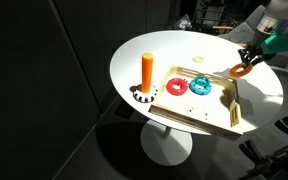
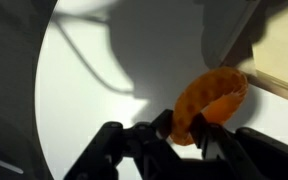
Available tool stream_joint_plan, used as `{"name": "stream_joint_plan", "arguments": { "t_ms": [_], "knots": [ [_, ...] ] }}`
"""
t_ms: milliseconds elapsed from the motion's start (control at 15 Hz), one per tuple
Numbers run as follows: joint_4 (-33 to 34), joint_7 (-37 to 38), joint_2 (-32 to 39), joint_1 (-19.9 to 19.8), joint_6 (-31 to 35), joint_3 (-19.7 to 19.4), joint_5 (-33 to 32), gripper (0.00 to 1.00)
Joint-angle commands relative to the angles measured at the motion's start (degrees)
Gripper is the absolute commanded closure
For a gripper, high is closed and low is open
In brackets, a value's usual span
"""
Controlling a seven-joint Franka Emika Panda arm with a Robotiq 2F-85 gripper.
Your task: Remove the orange ring from the wooden tray and put it on the table
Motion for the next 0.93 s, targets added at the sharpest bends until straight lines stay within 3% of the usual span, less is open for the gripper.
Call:
{"name": "stream_joint_plan", "arguments": {
  "t_ms": [0,133,467,533,867],
  "knots": [
    [0.4,3.2,1.0,-0.3,-0.6,-0.7,-2.6,0.52],
    [0.3,3.2,1.5,-0.1,-1.1,-0.7,-2.5,0.44],
    [-0.5,-3.5,0.6,-1.9,-3.5,2.6,2.9,0.04],
    [-0.8,-6.4,0.1,-2.6,-4.3,3.9,5.3,0.00],
    [-0.9,-21.2,-2.9,-5.1,-9.9,9.0,17.0,0.00]
  ]
}}
